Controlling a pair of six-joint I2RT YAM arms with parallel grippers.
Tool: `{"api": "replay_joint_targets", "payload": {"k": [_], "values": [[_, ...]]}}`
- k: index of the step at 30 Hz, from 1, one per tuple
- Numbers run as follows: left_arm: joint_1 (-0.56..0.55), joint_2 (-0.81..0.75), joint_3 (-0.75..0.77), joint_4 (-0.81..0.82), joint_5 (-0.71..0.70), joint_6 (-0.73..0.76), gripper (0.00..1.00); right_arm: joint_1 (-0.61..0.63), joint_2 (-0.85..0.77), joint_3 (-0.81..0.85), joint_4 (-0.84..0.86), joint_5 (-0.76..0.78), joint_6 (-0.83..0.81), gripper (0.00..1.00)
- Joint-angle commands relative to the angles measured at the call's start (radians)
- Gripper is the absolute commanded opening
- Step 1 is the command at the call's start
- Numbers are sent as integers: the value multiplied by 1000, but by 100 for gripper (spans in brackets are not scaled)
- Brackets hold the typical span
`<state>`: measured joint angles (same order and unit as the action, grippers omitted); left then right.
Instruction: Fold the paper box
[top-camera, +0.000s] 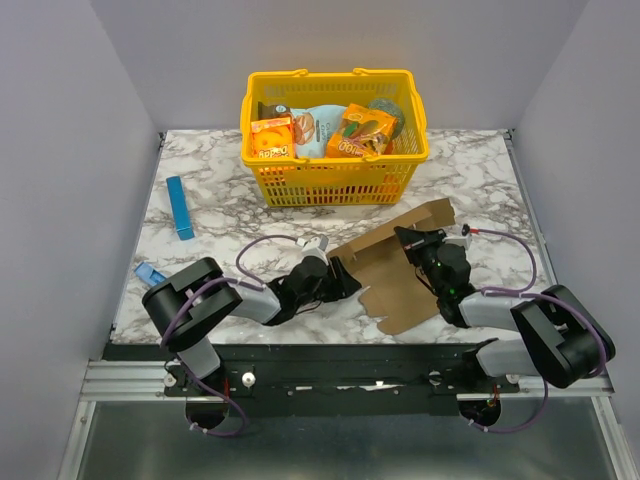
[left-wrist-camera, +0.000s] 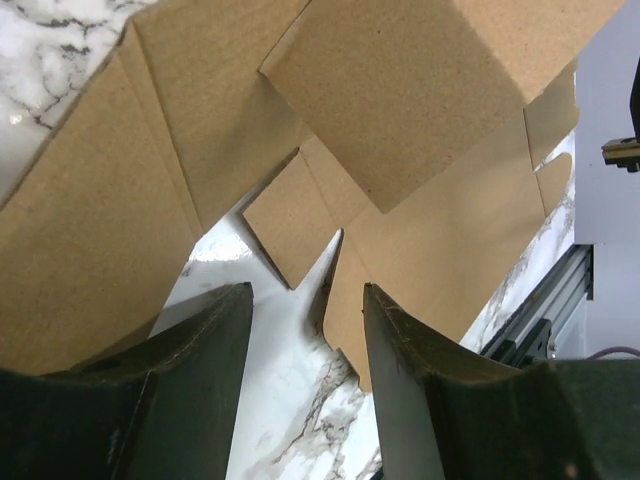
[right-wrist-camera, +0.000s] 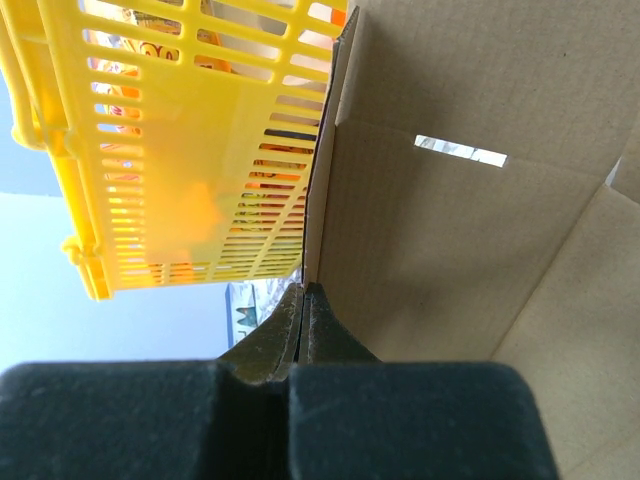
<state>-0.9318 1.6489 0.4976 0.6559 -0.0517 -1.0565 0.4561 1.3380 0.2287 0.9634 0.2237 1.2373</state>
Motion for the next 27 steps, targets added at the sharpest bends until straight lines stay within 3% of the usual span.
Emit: {"api": "replay_joint_targets", "payload": {"k": [1,18,27], "values": [[-4,55,30,-21,-53,24,57,7,-2,-11,-11,-10,-19,1],[-9,106,-1,232,-96,53,45,9,-8,-23,-6,2,-16,1],[-15,86,-27,333,-126,167,40,7,-42,-28,-34,22,-33,1]]}}
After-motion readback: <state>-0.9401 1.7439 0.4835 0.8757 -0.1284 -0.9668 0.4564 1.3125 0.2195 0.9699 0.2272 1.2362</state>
